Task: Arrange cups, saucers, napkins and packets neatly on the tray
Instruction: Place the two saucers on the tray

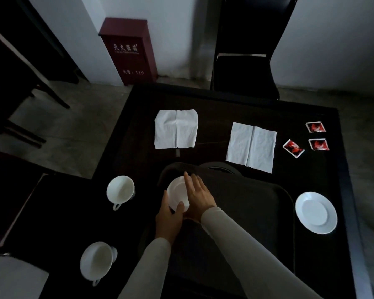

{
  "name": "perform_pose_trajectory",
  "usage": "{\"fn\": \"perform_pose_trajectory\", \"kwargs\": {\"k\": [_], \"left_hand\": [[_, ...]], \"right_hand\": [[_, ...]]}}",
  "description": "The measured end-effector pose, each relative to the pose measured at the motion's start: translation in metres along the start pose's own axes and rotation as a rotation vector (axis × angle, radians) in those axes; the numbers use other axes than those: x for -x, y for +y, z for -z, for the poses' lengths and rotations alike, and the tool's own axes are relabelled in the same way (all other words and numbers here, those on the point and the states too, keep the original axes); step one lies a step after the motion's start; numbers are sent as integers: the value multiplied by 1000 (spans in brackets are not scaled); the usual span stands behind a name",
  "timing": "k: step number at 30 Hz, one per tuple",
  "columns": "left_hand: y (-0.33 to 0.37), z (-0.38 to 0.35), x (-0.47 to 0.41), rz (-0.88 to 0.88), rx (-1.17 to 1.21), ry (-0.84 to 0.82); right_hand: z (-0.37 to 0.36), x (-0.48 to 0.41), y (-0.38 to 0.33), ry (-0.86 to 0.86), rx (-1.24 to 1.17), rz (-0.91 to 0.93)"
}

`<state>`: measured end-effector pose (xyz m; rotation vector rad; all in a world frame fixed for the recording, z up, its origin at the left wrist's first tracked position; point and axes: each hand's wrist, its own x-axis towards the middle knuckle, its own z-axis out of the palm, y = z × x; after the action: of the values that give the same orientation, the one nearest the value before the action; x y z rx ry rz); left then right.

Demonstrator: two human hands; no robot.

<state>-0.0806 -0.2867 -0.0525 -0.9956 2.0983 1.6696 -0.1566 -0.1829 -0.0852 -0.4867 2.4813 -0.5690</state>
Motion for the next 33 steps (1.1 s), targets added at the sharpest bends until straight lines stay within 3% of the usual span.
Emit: {"fn": "perform_pose_trajectory", "kwargs": {"k": [4,7,12,15,21,33], "left_hand": [[6,-15,8,-9,-127,119],[17,-45,17,-166,-211,200],[43,-137,31,-332,-183,12],[57,-203,52,-242,-73,-185],[57,-292,98,53,-21,-488],[53,-319,101,179,-30,-513]], "right_hand": [[8,14,17,33,-46,43],[24,41,53,130,-96,49],[73,98,152,333,-27,-84],[97,130,215,370,-9,-203],[115,170,301,145,26,-337],[102,196,317,219,-56,-389]]}}
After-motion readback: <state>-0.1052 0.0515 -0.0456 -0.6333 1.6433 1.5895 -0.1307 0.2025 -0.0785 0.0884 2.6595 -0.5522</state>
